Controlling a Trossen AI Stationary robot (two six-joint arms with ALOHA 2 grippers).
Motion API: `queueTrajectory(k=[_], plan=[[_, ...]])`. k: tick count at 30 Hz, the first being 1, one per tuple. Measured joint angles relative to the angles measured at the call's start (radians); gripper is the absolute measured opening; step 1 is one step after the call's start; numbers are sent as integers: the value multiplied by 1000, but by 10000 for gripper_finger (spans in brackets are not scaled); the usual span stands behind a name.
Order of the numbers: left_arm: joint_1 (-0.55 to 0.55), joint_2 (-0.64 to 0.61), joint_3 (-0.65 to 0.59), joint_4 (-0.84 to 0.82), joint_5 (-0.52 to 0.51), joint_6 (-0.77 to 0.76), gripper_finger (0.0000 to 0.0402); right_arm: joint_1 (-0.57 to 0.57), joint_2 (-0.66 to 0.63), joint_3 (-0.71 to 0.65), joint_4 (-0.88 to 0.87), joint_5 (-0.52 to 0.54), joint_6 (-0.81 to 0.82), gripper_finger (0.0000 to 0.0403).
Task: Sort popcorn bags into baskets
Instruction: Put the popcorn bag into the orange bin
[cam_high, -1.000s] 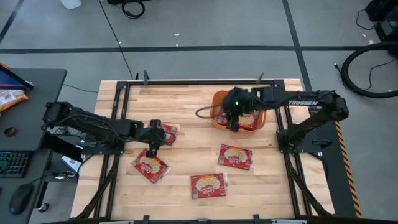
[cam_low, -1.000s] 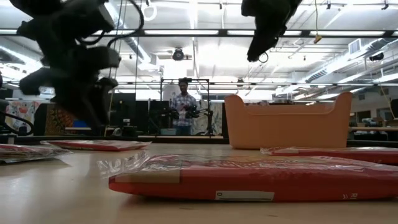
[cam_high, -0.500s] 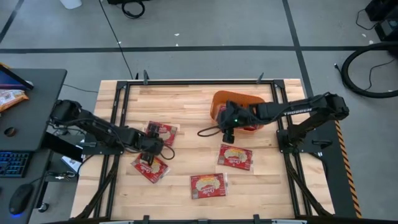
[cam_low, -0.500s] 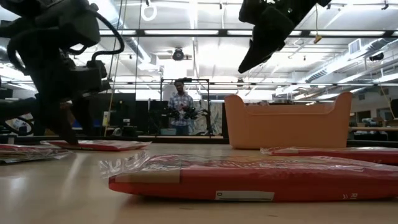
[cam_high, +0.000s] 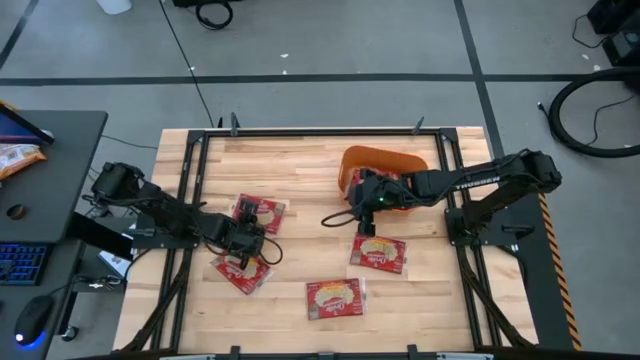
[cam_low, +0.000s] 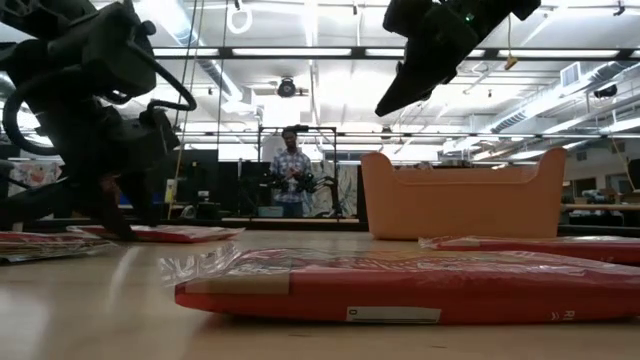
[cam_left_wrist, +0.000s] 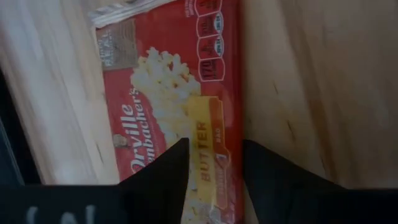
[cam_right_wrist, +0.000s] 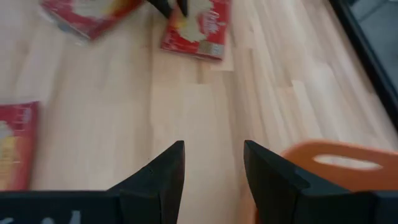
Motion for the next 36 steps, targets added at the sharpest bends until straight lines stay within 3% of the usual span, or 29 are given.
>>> queueTrajectory(k=[10,15,25,31,36], plan=[[2,0,-3,-1,24,-32,11,54,0,-2,28,-14,-26,169],[2,-26,36,-41,58,-76,11,69,0,-2,33,-10,-38,169],[2,-88,226,-82,114,-43,7,102,0,-2,130,-5,-154,169],[36,-90,324,-83,135,-36,6,131,0,-2,181,84,-265,169],[71,-90,393,-76,135,-15,5,136,1,-2,189,91,-310,169]])
